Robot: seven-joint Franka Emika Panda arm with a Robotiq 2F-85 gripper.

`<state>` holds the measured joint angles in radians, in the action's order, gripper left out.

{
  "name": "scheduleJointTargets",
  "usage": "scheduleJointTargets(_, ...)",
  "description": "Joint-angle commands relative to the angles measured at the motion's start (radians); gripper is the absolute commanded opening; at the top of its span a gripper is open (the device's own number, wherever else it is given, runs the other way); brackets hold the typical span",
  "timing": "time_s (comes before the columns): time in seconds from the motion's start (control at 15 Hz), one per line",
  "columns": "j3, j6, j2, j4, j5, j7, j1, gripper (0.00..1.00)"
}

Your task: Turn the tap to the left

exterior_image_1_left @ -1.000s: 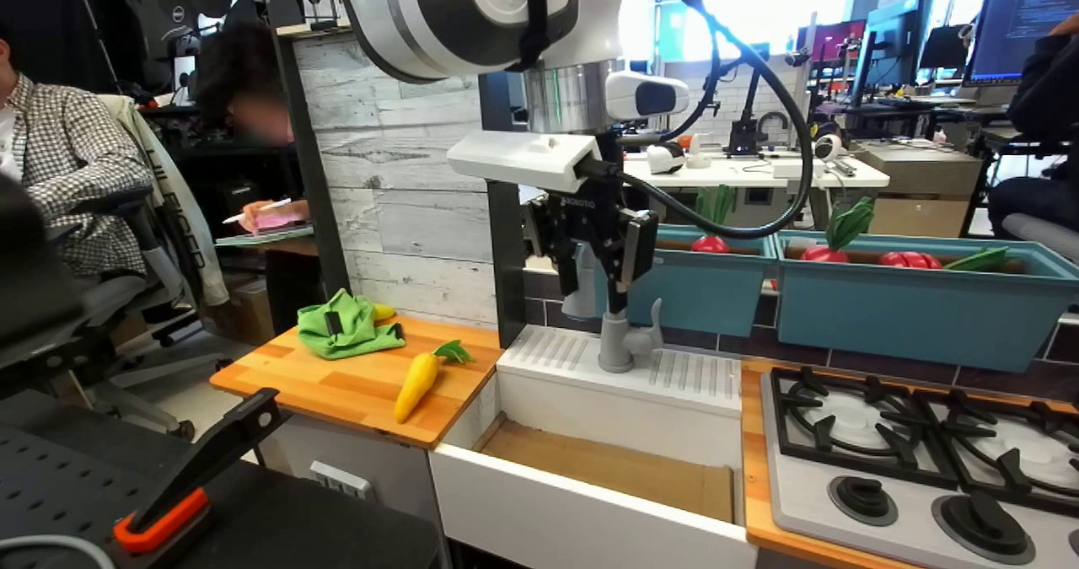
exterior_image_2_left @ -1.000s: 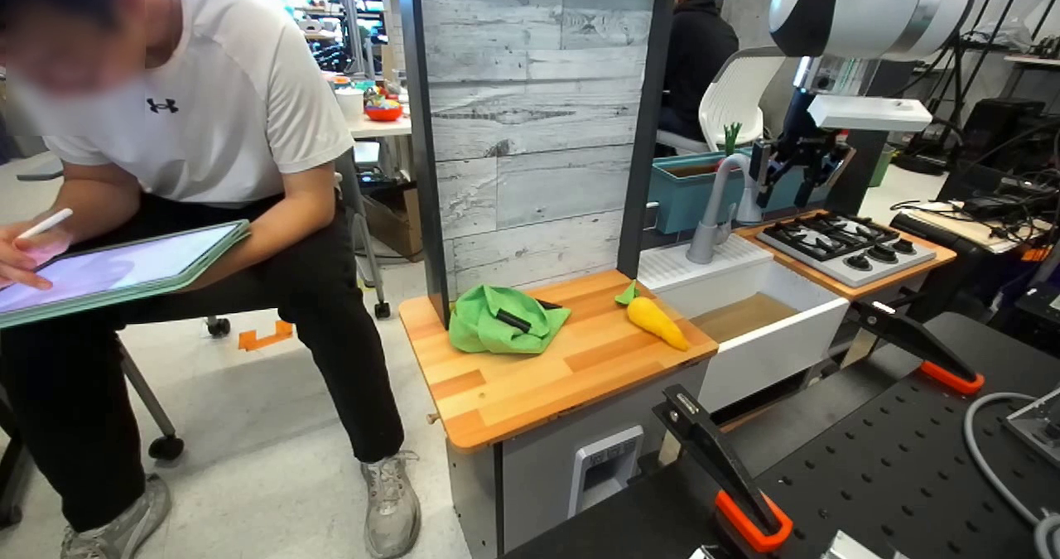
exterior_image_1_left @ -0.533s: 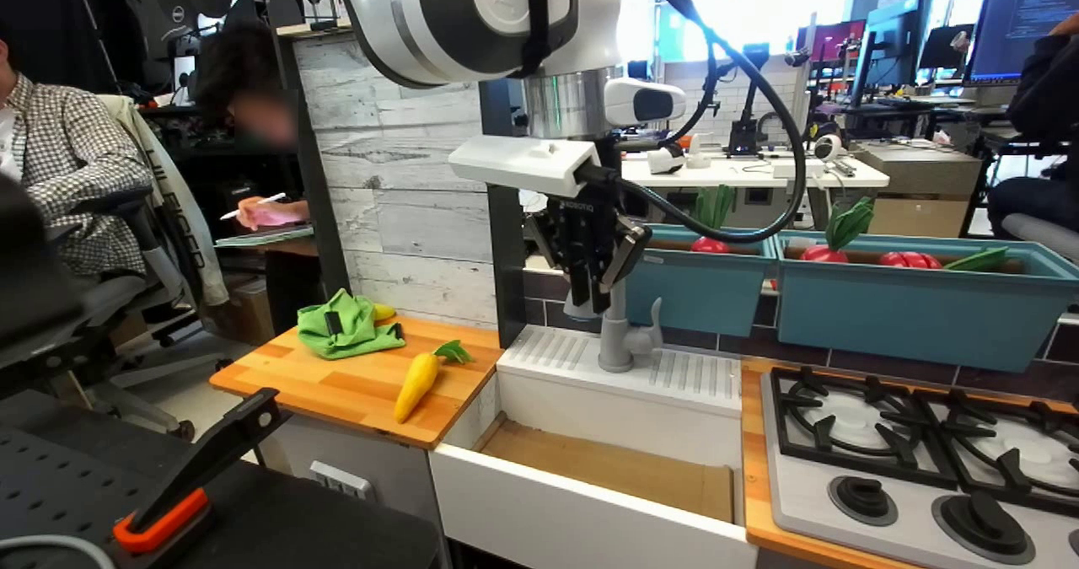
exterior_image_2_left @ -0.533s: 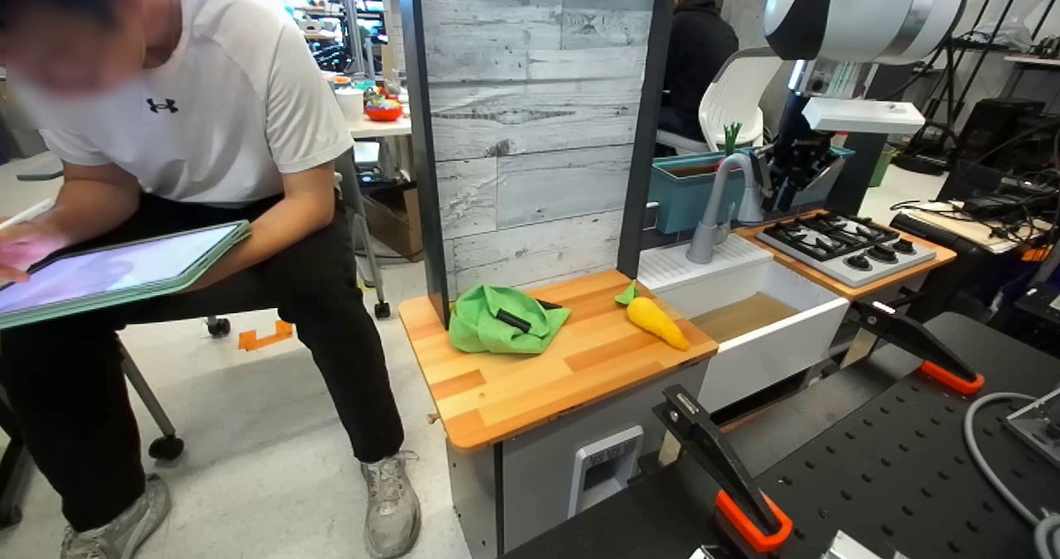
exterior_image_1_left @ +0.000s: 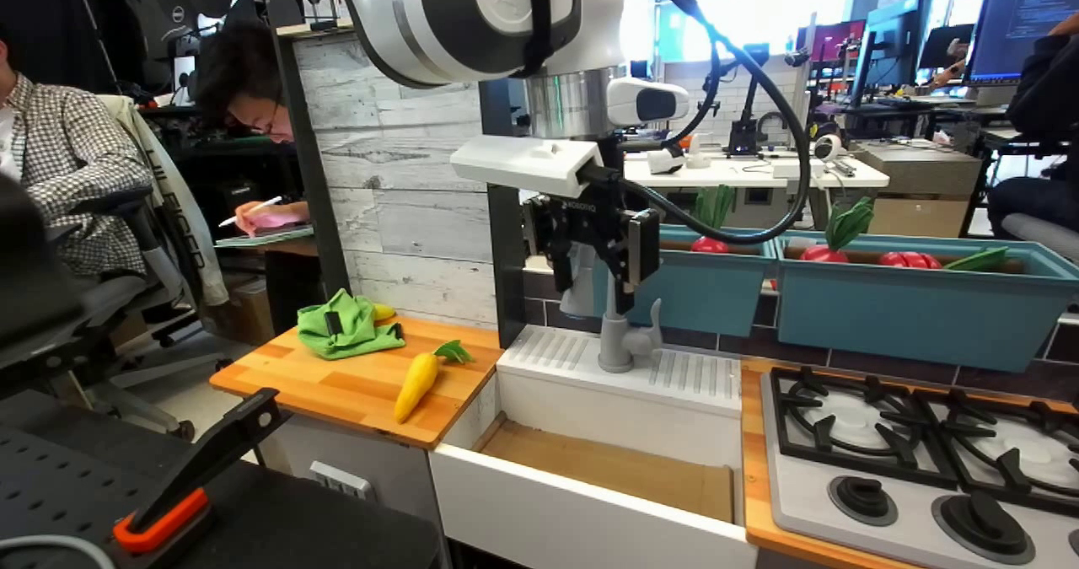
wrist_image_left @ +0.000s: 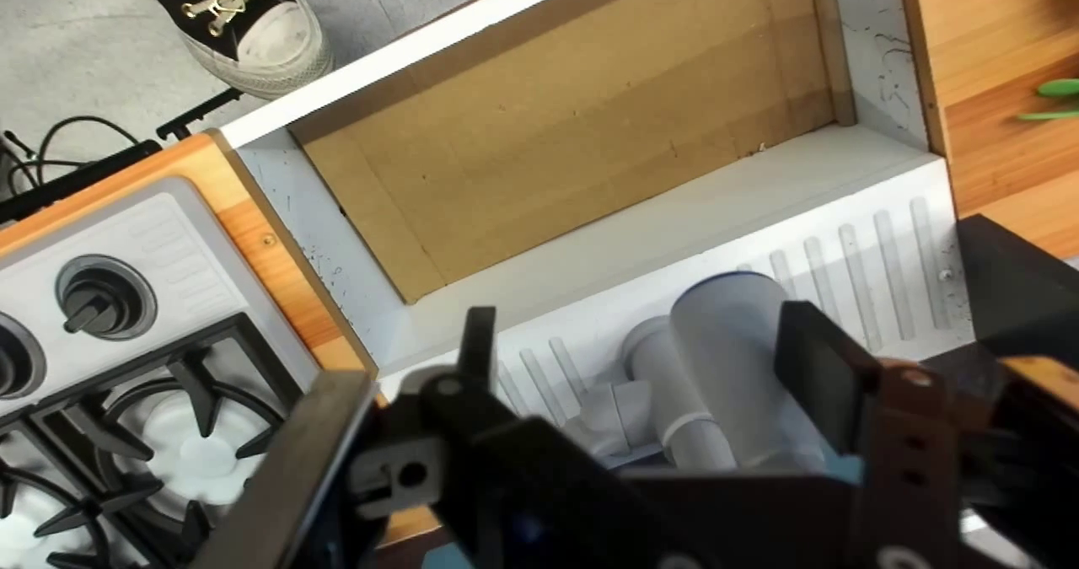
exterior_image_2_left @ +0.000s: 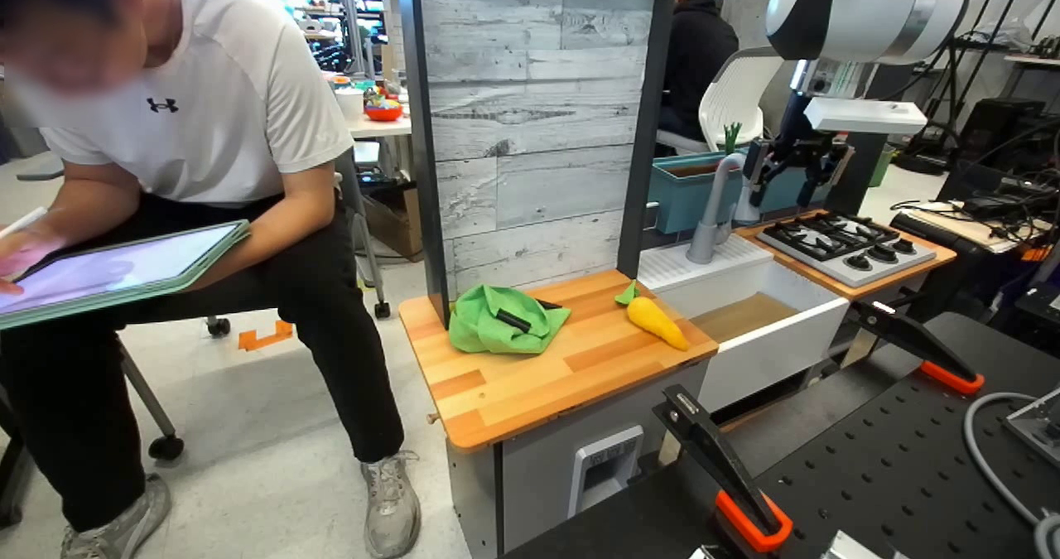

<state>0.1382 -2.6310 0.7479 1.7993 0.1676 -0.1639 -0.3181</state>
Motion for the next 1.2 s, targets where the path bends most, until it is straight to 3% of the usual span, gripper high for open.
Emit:
scheduleJointTargets(0.0, -0.026, -0.015, 0.006, -0.016, -0.014, 0.014, -0.008, 1.00)
scheduleJointTargets(0.33, -0.040, -0.028, 0.017, -0.035, -0.011, 0.019, -0.006, 1.00)
scheduleJointTargets(0.4, -0.042, -0.030, 0.021, -0.043, -0.009, 0.018, -0.008, 0.75)
scheduleJointTargets(0.53, -0.044, -0.037, 0.024, -0.047, -0.010, 0.013, -0.011, 0.65)
scheduleJointTargets(1.07, -0.050, -0.056, 0.031, -0.046, -0.007, 0.016, -0.012, 0.04)
scheduleJointTargets(1.13, -0.049, -0.058, 0.033, -0.047, -0.006, 0.019, -0.012, 0.06)
